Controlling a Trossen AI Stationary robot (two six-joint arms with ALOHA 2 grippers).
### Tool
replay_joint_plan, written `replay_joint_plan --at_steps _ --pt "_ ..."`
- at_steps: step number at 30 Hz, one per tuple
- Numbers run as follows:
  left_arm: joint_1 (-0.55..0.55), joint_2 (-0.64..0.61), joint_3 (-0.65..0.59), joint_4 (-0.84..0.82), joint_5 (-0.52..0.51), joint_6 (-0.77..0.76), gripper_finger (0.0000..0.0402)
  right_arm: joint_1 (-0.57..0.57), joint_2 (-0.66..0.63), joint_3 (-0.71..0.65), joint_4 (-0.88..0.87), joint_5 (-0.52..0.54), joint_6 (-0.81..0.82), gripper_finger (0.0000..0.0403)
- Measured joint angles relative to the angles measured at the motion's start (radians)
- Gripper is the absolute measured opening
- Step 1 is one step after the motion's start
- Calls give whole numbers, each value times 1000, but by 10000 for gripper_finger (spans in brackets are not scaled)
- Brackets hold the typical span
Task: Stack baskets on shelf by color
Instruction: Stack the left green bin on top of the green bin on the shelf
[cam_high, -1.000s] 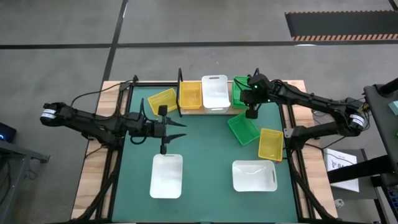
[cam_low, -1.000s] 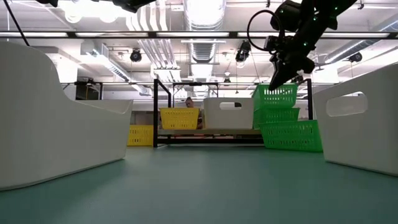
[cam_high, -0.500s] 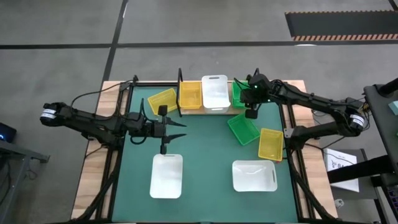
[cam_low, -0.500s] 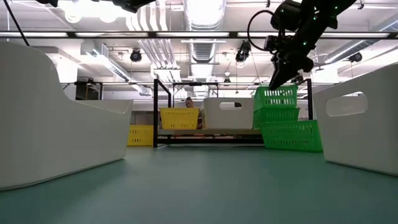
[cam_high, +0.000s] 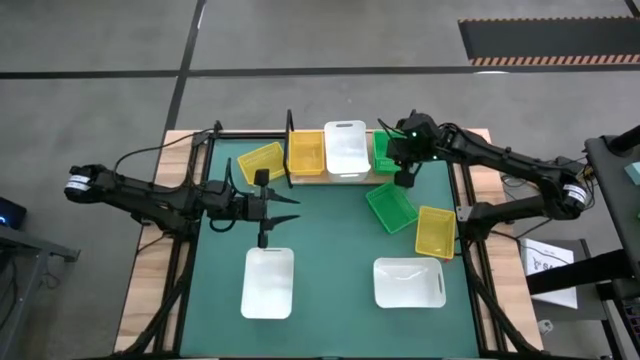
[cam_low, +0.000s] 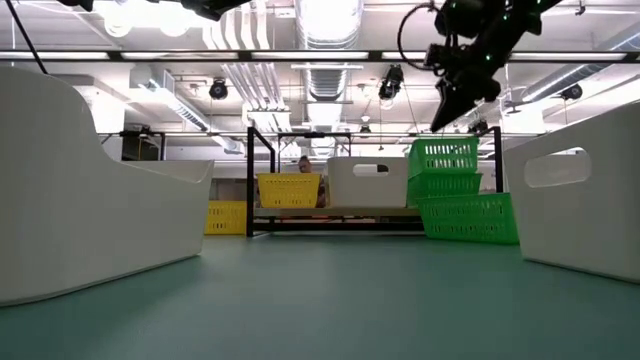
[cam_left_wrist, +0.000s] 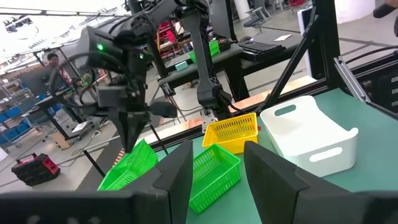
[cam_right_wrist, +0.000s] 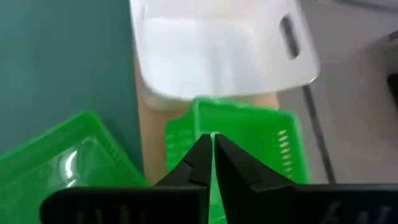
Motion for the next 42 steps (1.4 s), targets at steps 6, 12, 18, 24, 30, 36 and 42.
replay_joint_plan --at_steps 6,12,18,24,30,36,42 --pt "0 0 0 4 0 0 128 0 20 -67 36 1 11 9" --pt "-4 0 -2 25 0 -2 128 14 -8 -36 41 1 35 9" --pt "-4 0 -3 26 0 0 128 57 -26 -33 42 -22 74 9" --pt "-4 0 -4 26 0 0 128 128 1 -27 42 2 160 9" --pt "-4 0 -4 26 0 0 128 164 53 36 -20 145 184 9" --pt "-4 0 -6 26 0 0 128 143 164 164 -200 151 253 9" --pt "-4 0 -16 25 0 1 128 128 287 242 -290 150 243 9"
